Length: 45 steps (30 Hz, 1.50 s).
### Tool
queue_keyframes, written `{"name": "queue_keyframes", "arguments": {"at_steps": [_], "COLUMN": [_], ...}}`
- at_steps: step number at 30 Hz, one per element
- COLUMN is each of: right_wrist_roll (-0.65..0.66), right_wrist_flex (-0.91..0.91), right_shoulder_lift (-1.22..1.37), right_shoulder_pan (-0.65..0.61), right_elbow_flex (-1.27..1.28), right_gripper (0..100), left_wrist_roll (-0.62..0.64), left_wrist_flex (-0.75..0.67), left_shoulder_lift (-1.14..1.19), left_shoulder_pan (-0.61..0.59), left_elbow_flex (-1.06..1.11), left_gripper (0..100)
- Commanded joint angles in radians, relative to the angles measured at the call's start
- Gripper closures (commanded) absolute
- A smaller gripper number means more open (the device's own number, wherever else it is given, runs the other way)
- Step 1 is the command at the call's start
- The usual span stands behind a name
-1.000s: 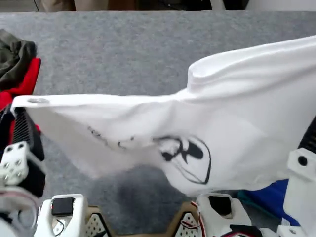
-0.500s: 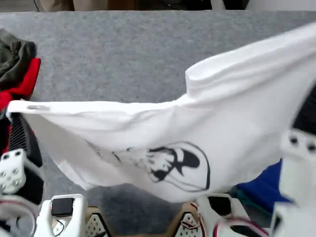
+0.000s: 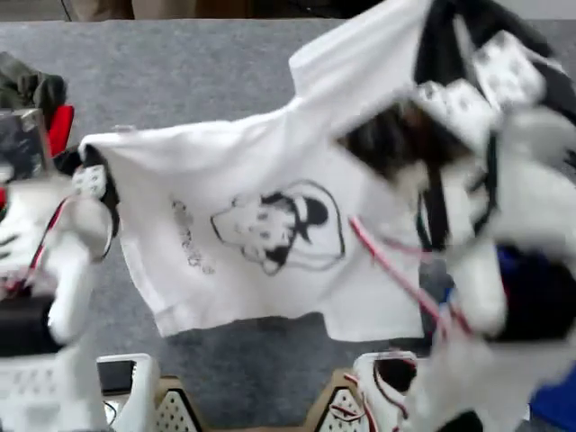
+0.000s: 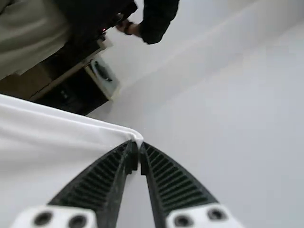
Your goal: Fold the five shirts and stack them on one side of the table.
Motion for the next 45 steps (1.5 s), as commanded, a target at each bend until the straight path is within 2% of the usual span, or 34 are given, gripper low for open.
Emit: {"name": "queue_keyframes", "arguments": {"at_steps": [1, 6, 9, 12, 16, 25, 30, 36, 40, 45], "right_wrist_roll": [-0.026, -0.046, -0.084, -0.152, -0.247, -0.377, -0.433, -0.436, -0.443, -0.453], "right_wrist_flex": [-0.157, -0.199, -0.203, -0.199, -0.097, 0.092, 0.219, 0.361, 0.479, 0.606], "right_shoulder_lift": [0.044, 0.202, 0.320, 0.444, 0.607, 1.012, 1.208, 1.294, 1.287, 1.239], "right_shoulder_pan": [0.007, 0.008, 0.010, 0.012, 0.007, 0.010, 0.036, 0.016, 0.018, 0.027], "right_elbow_flex": [0.176, 0.211, 0.159, 0.059, -0.136, -0.615, -0.862, -1.061, -1.069, -1.069], "right_gripper": [99.5, 99.5, 99.5, 99.5, 99.5, 99.5, 99.5, 99.5, 99.5, 99.5], "left_wrist_roll": [-0.044, -0.084, -0.091, -0.064, -0.015, -0.006, -0.071, -0.040, -0.038, -0.043], "left_wrist_flex": [-0.209, -0.483, -0.592, -0.681, -0.744, -0.730, -0.532, -0.414, -0.293, -0.259], "left_shoulder_lift": [-0.004, -0.001, 0.050, 0.191, 0.452, 0.857, 1.017, 1.156, 1.179, 1.150], "left_shoulder_pan": [0.002, -0.002, -0.017, -0.060, -0.109, -0.114, -0.109, -0.127, -0.107, -0.087], "left_elbow_flex": [0.163, 0.390, 0.456, 0.448, 0.318, -0.034, -0.267, -0.468, -0.499, -0.385], "left_gripper": [98, 98, 98, 98, 98, 98, 98, 98, 98, 98]}}
